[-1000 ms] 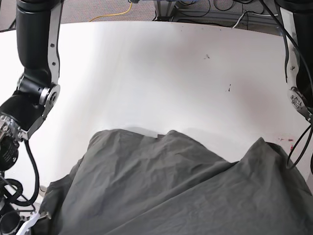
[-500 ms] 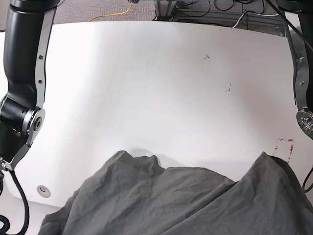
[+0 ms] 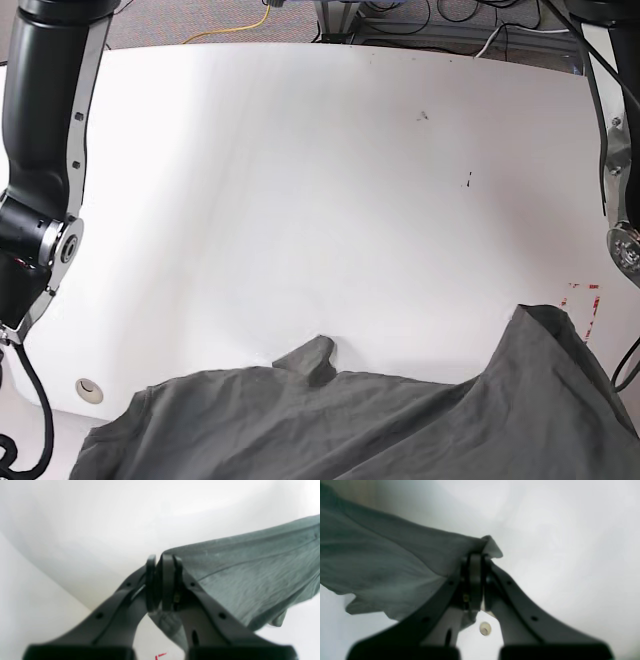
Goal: Layout the t-shirt on the table in an organized manner, then fold the t-shirt properly
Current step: 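Raise the shirt high with both grippers and fling it down onto the table, then release the shirt with the left gripper and move it to the shirt hem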
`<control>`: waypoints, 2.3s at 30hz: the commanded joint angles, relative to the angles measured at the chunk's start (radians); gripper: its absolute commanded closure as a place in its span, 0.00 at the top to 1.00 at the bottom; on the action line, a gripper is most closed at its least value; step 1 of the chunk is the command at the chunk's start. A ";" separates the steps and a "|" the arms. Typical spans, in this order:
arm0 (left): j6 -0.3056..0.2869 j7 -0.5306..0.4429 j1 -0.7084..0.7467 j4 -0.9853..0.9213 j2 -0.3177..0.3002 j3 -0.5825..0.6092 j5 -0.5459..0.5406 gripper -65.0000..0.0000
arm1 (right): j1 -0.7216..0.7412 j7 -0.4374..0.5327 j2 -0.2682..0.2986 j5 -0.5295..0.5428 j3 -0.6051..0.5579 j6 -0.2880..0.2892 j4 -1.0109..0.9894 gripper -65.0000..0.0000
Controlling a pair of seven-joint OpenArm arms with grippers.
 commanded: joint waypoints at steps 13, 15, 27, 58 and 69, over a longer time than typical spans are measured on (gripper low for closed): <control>-0.001 0.017 0.264 0.096 -0.110 -0.065 -0.105 0.04 | -0.288 -0.094 0.038 -0.002 0.152 -0.009 0.321 0.00; -0.001 0.017 0.331 0.110 -0.113 -0.083 -0.134 0.04 | -0.365 -0.096 0.033 -0.002 0.172 -0.009 0.359 0.00; -0.001 0.017 0.848 0.242 -0.115 -0.241 -0.266 0.04 | -0.876 -0.097 -0.087 0.018 0.296 -0.009 0.594 0.00; -0.001 -0.009 1.236 0.263 0.054 -0.313 -0.280 0.21 | -1.370 -0.024 -0.199 0.224 0.440 -0.009 0.600 0.00; 0.135 -0.104 1.018 0.000 0.180 -0.282 -0.106 0.58 | -1.367 -0.021 -0.199 0.222 0.439 -0.009 0.597 0.00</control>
